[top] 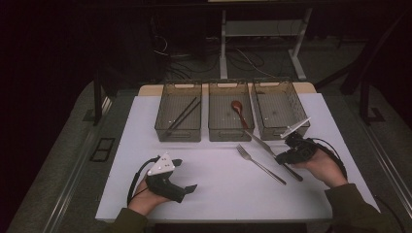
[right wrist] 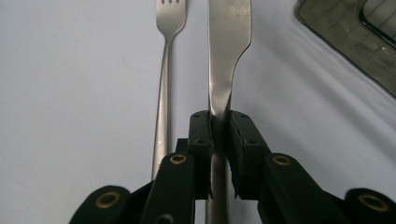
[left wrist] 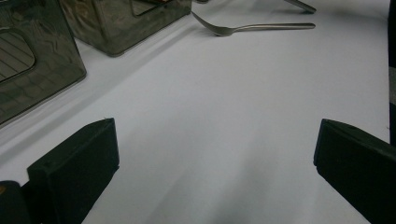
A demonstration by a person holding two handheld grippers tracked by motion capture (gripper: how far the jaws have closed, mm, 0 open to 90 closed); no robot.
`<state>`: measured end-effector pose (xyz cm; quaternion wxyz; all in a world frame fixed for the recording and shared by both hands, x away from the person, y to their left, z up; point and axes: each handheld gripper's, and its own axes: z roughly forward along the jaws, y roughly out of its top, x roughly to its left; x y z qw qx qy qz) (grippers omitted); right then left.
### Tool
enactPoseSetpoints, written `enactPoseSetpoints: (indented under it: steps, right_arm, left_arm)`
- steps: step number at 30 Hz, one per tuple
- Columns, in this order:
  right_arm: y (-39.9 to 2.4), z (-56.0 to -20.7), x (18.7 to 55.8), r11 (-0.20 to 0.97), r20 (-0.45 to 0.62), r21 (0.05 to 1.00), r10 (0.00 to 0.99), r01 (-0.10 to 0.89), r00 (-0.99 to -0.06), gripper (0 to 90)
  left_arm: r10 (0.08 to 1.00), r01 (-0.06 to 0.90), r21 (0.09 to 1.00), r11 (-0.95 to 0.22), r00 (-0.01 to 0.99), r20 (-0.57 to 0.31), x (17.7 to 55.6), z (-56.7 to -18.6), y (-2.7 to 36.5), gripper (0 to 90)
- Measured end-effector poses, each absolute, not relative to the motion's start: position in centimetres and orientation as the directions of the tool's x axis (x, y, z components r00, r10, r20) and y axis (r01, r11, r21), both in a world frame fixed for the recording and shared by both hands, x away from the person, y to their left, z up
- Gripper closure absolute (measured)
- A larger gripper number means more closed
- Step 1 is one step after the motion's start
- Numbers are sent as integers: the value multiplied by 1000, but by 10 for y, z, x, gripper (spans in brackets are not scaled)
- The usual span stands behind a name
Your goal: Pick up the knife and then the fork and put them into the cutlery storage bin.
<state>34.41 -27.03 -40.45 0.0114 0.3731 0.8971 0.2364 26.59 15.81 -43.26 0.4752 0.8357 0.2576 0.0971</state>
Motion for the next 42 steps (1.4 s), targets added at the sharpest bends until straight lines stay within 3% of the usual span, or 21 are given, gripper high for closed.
enactPoseSetpoints:
  steps: [15,42]
  right_arm:
    - [-293,-394,344,502,234,561,667,658,-708,794]
    - [-327,-341,356,276,223,763,736,584,-639,794]
  left_arm:
    - [522,337,846,-413,849,-83,266,-433,158,0]
    - [522,336,851,-403,848,-88,267,-432,161,0]
